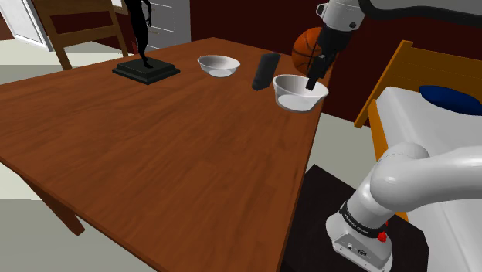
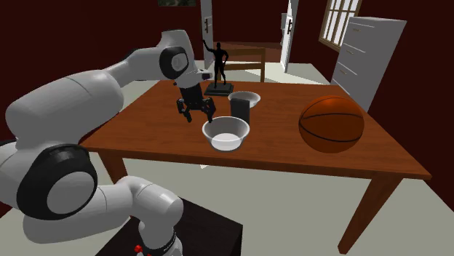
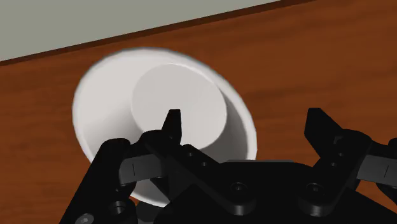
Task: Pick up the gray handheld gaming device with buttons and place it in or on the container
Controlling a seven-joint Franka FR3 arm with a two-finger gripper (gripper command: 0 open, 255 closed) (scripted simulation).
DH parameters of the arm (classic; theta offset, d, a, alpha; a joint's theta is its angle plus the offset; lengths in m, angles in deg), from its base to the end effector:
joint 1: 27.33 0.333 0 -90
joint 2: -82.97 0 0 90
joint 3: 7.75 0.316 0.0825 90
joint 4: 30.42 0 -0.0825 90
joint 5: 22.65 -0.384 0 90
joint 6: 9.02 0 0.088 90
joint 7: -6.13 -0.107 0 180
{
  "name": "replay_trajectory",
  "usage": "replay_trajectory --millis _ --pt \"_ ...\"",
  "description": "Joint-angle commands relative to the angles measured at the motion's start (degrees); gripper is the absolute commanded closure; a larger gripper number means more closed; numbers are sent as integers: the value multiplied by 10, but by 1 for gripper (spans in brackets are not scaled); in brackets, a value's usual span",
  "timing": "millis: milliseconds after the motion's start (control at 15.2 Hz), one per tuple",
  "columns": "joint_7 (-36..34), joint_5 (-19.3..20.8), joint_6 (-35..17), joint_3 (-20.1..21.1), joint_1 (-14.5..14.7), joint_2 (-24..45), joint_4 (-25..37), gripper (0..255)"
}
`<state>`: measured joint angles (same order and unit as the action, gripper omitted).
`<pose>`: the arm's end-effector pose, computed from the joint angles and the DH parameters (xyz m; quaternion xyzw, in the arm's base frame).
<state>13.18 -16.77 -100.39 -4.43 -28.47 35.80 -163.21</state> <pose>0.2993 0.0074 0.6228 0.9936 0.0707 0.0459 0.0749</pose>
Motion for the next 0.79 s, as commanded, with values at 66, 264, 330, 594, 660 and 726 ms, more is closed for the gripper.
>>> replay_trajectory --millis 66,264,330,594,660,726 --pt "30 7 -12 -13 5 16 8 0" --pt "119 24 -45 -51 23 68 40 0" --pt "148 27 -55 -63 30 87 53 0" --pt "265 30 -89 -107 58 165 113 0" --pt "295 28 -95 -116 65 186 130 0" --pt "324 24 -101 -126 72 207 149 0"
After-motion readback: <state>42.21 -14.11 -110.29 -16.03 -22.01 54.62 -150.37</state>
